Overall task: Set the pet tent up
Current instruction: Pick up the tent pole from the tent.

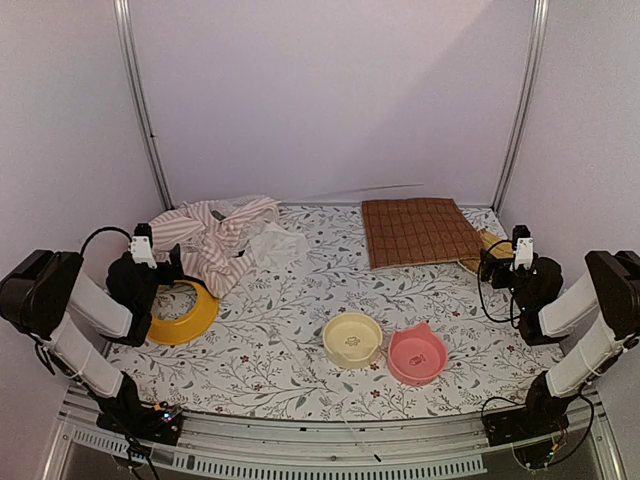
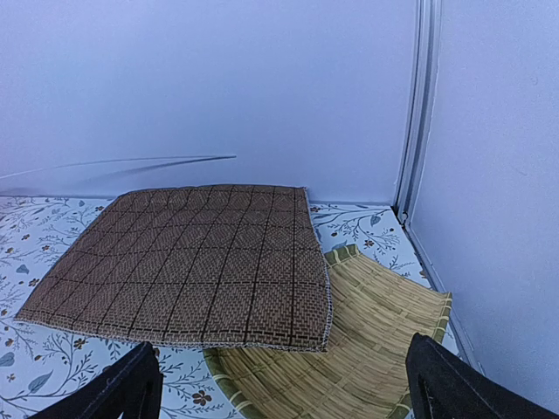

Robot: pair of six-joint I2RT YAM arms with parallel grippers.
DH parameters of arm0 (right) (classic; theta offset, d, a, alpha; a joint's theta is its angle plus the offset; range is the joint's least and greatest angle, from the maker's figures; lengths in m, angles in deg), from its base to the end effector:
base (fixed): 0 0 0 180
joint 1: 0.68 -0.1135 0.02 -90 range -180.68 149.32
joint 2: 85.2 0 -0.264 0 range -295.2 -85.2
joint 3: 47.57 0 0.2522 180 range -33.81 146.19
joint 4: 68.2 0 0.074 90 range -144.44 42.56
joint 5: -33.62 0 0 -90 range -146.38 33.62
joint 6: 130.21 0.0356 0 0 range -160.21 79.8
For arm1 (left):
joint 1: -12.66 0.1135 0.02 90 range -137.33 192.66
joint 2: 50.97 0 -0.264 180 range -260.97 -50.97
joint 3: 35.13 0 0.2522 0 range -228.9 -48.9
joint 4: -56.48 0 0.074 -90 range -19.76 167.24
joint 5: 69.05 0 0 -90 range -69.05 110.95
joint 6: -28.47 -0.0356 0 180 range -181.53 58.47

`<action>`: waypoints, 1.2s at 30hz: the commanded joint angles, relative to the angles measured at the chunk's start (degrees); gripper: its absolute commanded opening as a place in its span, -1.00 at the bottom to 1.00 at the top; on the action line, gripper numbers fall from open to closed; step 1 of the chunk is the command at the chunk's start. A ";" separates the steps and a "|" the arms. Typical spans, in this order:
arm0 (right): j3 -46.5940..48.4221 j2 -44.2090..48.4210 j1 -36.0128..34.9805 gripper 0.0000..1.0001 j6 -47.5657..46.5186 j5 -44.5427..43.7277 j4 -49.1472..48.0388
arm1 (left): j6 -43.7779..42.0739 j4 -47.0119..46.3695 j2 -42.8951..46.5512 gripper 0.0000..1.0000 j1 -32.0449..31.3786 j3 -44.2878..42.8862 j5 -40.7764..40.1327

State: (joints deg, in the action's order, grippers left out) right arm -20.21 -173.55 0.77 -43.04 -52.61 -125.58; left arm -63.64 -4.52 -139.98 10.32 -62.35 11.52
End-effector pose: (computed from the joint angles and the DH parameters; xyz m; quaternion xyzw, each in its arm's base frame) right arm 0.2440 -0.0038 0.1499 -0.0313 0.7283 -0.0016 0.6845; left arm 0.2438 -0.0041 0.1537 -0.0301 0.7113 0.0571 0.7000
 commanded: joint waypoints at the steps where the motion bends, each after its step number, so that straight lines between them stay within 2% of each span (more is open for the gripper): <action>1: 1.01 0.46 -0.14 0.98 0.02 0.71 -1.27 | -0.41 -0.91 0.00 0.99 0.20 -0.30 0.51; 3: 1.02 0.42 -0.19 0.98 0.09 0.79 -1.22 | -0.30 -1.21 0.06 0.99 -0.04 0.00 0.06; 7: 0.90 0.47 -0.12 0.98 0.02 0.63 -1.37 | -2.39 -1.10 4.03 0.99 -2.93 1.09 -5.87; 9: 0.89 0.77 -0.26 0.98 0.06 0.08 -1.32 | -4.32 4.52 9.56 0.99 -5.39 0.29 -8.34; 11: 2.19 2.82 -0.24 0.98 0.35 -0.12 2.95 | -3.52 14.15 15.72 0.99 -7.69 -2.46 -10.05; 13: 5.69 6.33 -0.35 0.98 0.16 0.16 11.06 | 1.25 28.31 22.80 0.99 -9.31 -6.87 -7.20; 15: 11.67 10.77 -0.55 0.98 1.31 -1.84 25.16 | 6.53 40.73 28.61 0.99 -11.19 -11.82 -5.51; 16: 15.49 12.78 -0.55 0.98 6.84 -2.64 33.95 | 9.18 46.28 30.85 0.99 -12.28 -14.34 -4.57; 18: 21.90 15.34 -1.08 0.98 13.91 1.20 46.15 | 12.23 56.28 33.63 0.99 -14.98 -19.18 -2.57; 20: 26.10 16.99 -4.87 0.98 17.96 2.78 53.47 | 15.58 65.78 34.74 0.99 -19.07 -24.83 -0.84; 22: 28.96 19.02 -12.60 0.98 18.79 -2.12 59.21 | 17.49 72.42 34.83 0.99 -22.83 -28.06 1.88; 27: 34.41 22.53 -33.05 0.98 19.71 -12.86 69.65 | 19.54 80.13 33.86 0.99 -34.26 -31.13 2.72; 30: 37.01 22.90 -42.08 0.98 20.66 -18.51 75.76 | 19.36 83.65 32.14 0.99 -37.65 -32.91 3.94; 32: 37.79 23.51 -43.83 0.98 21.67 -18.98 79.87 | 19.92 85.11 31.88 0.99 -37.64 -33.37 5.52; 34: 38.34 24.91 -43.84 0.98 23.86 -20.09 84.26 | 22.45 86.11 32.21 0.99 -37.49 -33.32 2.93; 36: 37.93 26.93 -43.79 0.98 27.02 -24.96 88.10 | 26.95 87.80 32.93 0.99 -37.23 -33.31 -3.44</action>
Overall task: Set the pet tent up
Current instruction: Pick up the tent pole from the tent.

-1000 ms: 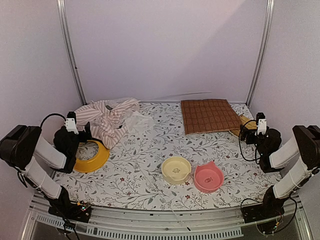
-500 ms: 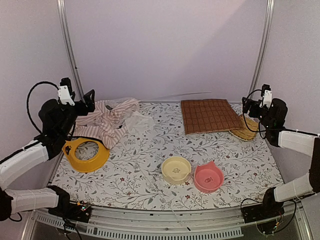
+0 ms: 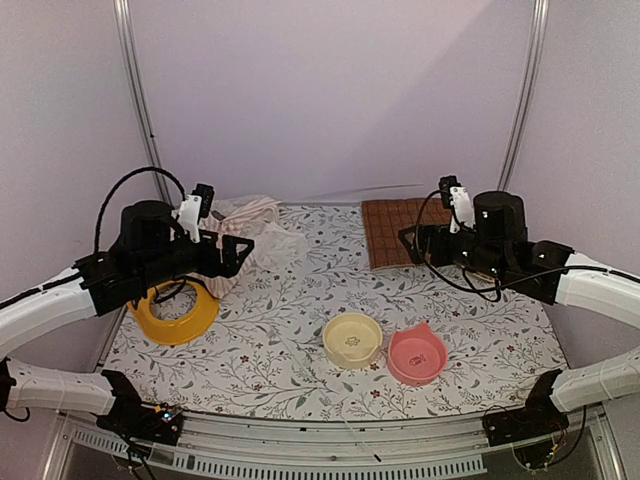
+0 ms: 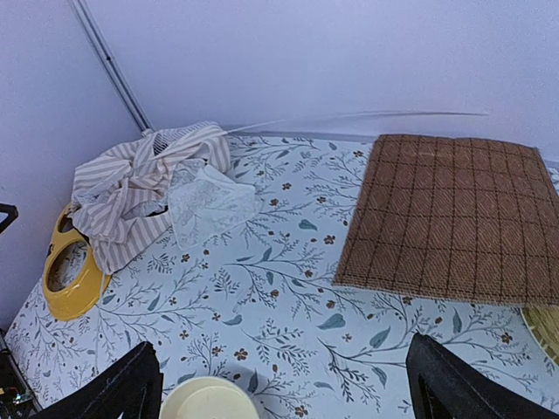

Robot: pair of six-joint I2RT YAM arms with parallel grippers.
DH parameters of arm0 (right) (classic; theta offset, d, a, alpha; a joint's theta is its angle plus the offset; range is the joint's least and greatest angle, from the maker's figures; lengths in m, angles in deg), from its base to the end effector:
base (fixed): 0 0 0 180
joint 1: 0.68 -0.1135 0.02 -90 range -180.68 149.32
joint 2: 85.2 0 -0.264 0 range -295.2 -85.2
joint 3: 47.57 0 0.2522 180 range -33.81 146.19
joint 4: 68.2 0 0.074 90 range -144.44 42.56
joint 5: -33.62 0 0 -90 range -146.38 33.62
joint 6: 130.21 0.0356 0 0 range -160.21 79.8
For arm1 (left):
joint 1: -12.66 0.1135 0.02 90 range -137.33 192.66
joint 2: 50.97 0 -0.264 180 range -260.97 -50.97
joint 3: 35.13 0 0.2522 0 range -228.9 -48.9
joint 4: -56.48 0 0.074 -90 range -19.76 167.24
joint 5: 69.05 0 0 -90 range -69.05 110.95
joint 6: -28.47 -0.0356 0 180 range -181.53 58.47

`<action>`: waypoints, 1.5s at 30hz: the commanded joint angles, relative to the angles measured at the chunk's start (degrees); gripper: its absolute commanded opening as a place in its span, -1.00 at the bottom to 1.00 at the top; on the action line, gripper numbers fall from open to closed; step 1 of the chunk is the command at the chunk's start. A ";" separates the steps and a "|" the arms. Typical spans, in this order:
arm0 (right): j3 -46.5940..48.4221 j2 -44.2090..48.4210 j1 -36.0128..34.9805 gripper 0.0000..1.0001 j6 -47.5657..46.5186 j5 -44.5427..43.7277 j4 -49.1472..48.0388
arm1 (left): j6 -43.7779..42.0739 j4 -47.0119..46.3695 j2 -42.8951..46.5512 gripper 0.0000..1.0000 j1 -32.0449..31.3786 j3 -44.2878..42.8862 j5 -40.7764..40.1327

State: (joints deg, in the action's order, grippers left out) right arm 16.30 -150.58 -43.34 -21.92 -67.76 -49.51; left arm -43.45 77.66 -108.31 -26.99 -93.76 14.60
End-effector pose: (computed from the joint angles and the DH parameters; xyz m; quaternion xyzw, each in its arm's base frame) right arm 0.1991 0.1740 0.3093 -0.1168 0.8097 0.2187 0.5319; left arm 0.1815 -0.1453 0.3042 0.1217 0.8089 -0.2371 0.5241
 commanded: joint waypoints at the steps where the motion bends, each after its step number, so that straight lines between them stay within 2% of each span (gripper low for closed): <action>1: 0.95 5.02 0.37 0.98 7.45 -14.82 14.04 | 9.97 6.76 1.83 0.99 0.36 -1.85 -9.10; 3: -0.58 7.05 0.74 0.98 13.24 -20.27 17.70 | 12.56 5.65 2.91 0.99 2.08 -0.76 -8.94; 4: -1.86 8.24 1.34 0.98 15.84 -19.08 16.93 | 13.28 4.19 3.34 0.99 3.38 0.04 -8.60; 8: -5.90 11.46 2.39 0.98 12.35 -8.20 9.51 | 16.32 0.75 4.22 0.99 5.80 2.90 -8.63; 11: -6.61 10.34 2.40 0.98 12.01 0.14 6.85 | 19.92 6.04 2.05 0.99 8.96 0.58 -7.46; 14: -4.92 6.84 2.38 0.98 11.49 6.94 7.78 | 19.52 7.50 -0.79 0.99 11.94 -0.75 -1.97; 22: 0.47 -1.21 -1.23 0.98 8.21 18.60 10.27 | 18.36 10.47 -8.02 0.97 14.69 -2.11 3.34; 26: 3.47 -5.37 -5.41 0.98 6.99 21.41 10.82 | 18.17 11.30 -8.74 0.94 17.41 -0.05 3.99; 32: 7.85 -12.34 -14.77 0.97 4.57 20.54 15.22 | 18.94 7.93 -7.03 0.85 20.79 4.44 7.02; 39: 5.45 -16.06 -25.54 0.84 8.33 21.61 14.86 | 19.03 5.46 -6.47 0.85 21.97 6.12 8.03; 45: 3.89 -22.05 -31.96 0.50 12.58 24.11 14.03 | 19.65 3.99 -5.85 0.84 22.15 6.61 9.53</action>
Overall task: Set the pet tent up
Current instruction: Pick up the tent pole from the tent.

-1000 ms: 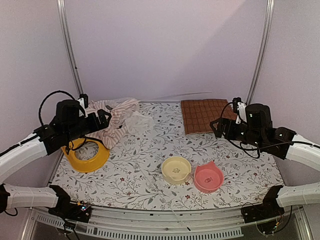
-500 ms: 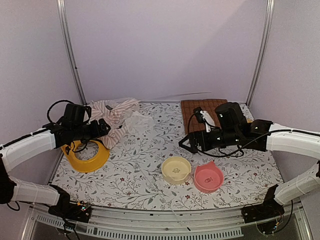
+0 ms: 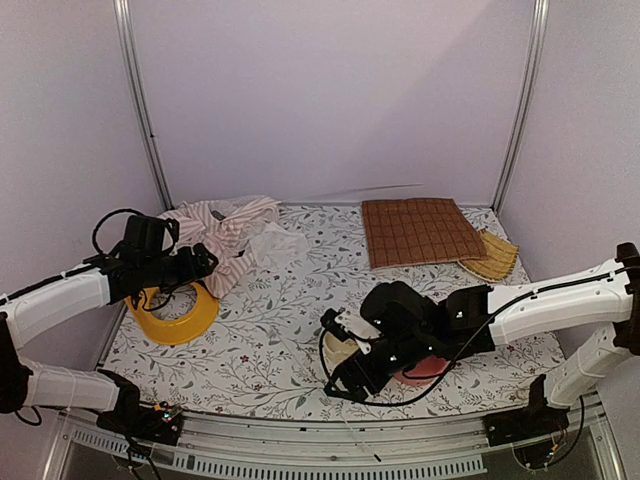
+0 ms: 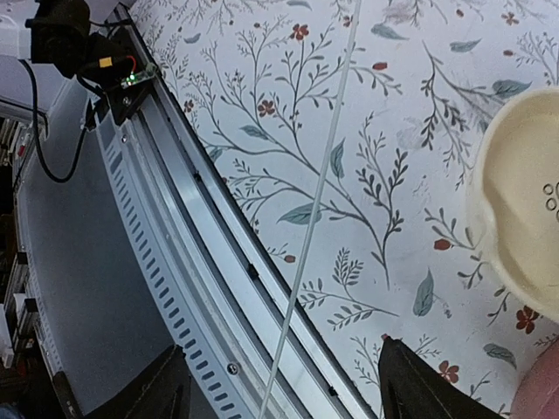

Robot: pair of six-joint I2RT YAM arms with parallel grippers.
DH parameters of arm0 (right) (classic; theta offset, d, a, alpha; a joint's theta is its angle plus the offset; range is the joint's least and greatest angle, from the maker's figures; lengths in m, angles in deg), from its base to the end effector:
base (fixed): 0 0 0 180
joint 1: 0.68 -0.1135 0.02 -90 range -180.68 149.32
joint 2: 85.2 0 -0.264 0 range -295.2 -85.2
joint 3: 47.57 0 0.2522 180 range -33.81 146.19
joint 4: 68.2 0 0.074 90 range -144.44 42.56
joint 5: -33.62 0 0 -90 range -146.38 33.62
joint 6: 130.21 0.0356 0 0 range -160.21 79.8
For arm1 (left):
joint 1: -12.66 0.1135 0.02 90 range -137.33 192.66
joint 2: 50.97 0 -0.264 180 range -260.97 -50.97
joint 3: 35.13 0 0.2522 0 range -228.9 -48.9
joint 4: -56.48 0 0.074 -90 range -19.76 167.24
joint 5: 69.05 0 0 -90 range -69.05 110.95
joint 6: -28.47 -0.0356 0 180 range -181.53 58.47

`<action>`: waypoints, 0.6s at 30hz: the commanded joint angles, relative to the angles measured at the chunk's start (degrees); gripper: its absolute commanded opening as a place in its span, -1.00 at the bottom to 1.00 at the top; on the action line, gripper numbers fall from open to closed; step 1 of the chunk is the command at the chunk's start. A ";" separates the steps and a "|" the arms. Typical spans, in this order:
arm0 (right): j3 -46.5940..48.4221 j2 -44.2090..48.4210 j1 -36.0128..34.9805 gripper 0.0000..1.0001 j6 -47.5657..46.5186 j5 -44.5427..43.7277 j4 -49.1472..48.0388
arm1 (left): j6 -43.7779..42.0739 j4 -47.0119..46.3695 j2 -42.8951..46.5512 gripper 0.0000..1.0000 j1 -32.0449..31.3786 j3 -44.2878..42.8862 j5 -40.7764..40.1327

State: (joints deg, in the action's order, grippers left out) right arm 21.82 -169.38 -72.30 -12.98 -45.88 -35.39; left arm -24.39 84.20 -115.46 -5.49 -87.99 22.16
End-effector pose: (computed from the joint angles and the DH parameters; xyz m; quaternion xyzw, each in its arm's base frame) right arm 0.0918 0.2968 0.2313 -0.3814 0.8471 0.3290 0.1694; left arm 0.2260 -0.0749 0.2314 -0.1446 0.8922 -0.2069 0.3745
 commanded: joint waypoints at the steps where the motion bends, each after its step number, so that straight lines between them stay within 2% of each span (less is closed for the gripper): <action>1: -1.98 -3.82 -3.67 0.44 4.13 2.65 -0.25 | 0.63 -2.84 1.49 0.84 0.60 0.98 2.48; 9: -2.74 -7.06 -6.16 0.17 4.43 6.86 0.90 | 0.49 -2.39 2.66 0.83 0.65 2.20 2.54; 18: -5.56 -5.46 -7.03 0.07 4.74 10.14 3.58 | 0.37 -2.17 3.91 0.83 0.66 2.95 1.40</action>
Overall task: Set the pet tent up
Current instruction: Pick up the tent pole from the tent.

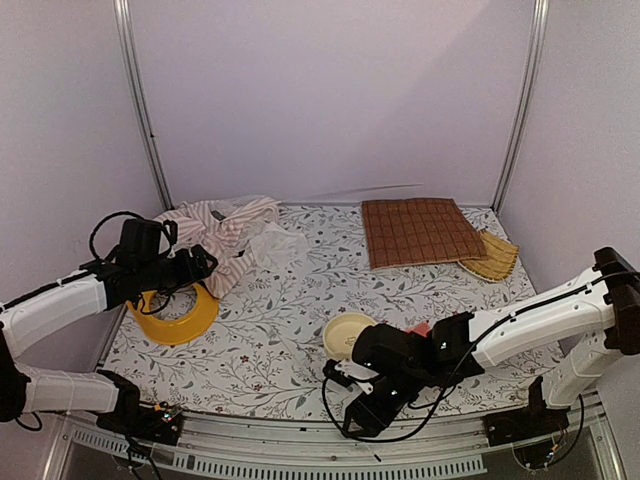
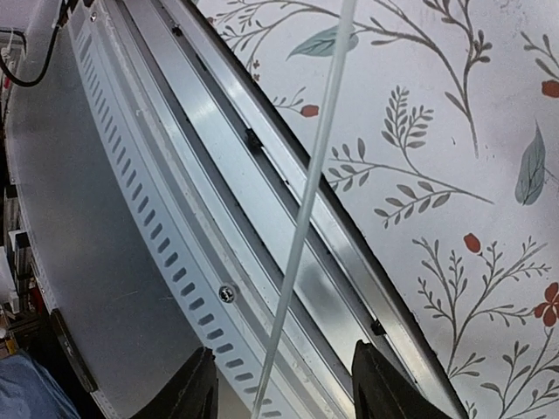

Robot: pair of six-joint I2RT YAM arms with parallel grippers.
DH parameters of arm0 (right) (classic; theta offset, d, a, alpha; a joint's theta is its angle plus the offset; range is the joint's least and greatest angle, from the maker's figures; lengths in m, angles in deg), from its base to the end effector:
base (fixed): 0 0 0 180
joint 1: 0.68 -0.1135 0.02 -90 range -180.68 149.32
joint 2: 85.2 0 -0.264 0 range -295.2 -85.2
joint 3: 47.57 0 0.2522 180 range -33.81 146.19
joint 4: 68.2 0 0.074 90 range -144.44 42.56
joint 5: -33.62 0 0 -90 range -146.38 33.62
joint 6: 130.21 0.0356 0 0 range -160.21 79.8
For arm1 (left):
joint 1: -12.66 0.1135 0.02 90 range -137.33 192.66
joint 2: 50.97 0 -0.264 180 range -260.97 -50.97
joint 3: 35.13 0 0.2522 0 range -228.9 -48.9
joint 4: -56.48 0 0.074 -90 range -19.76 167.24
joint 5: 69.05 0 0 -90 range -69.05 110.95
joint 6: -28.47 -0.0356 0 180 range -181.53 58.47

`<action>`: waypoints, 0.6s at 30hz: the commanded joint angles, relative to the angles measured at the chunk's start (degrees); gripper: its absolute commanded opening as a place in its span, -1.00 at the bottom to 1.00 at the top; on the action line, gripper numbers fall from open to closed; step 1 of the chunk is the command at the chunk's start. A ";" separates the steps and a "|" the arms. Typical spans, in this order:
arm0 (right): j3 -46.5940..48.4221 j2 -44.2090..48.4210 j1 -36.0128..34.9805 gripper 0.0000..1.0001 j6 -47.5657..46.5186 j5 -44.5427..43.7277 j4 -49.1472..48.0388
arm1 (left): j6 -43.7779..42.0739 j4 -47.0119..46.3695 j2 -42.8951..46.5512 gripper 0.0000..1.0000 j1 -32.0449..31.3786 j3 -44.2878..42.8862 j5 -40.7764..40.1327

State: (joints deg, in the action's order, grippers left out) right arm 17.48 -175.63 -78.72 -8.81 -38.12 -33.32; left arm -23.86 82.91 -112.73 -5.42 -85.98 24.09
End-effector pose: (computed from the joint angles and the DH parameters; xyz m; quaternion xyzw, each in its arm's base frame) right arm 0.0519 0.2990 0.1758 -0.4152 0.8602 0.2954 0.0211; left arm 0.2179 -0.0732 0.2319 -0.1404 0.8849 -0.2290 0.3804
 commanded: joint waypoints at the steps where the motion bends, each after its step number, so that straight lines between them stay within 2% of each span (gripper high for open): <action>1: -1.51 0.86 -0.81 0.07 0.72 2.89 1.33 | -0.09 -0.92 1.26 0.83 0.53 1.03 -0.53; 7: -2.99 0.07 -1.65 -0.03 2.10 4.79 -0.89 | 0.12 -1.03 1.22 0.83 0.52 1.31 -0.51; 11: -3.23 0.21 -1.67 -0.19 2.51 5.31 -1.73 | 0.32 -1.11 1.20 0.83 0.53 1.39 -0.47; 14: -2.79 0.41 -1.67 -0.41 2.29 5.47 -1.60 | 0.34 -0.90 1.35 0.98 0.46 1.59 -0.68; 18: -1.58 0.73 -1.63 -0.79 1.77 5.50 -0.85 | 0.52 -1.89 2.01 0.91 0.01 3.45 -2.17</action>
State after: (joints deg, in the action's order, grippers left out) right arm 14.85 -175.63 -80.12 -6.51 -33.29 -33.86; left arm -23.49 82.47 -112.22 -5.42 -84.69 23.43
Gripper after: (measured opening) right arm 0.162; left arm 0.966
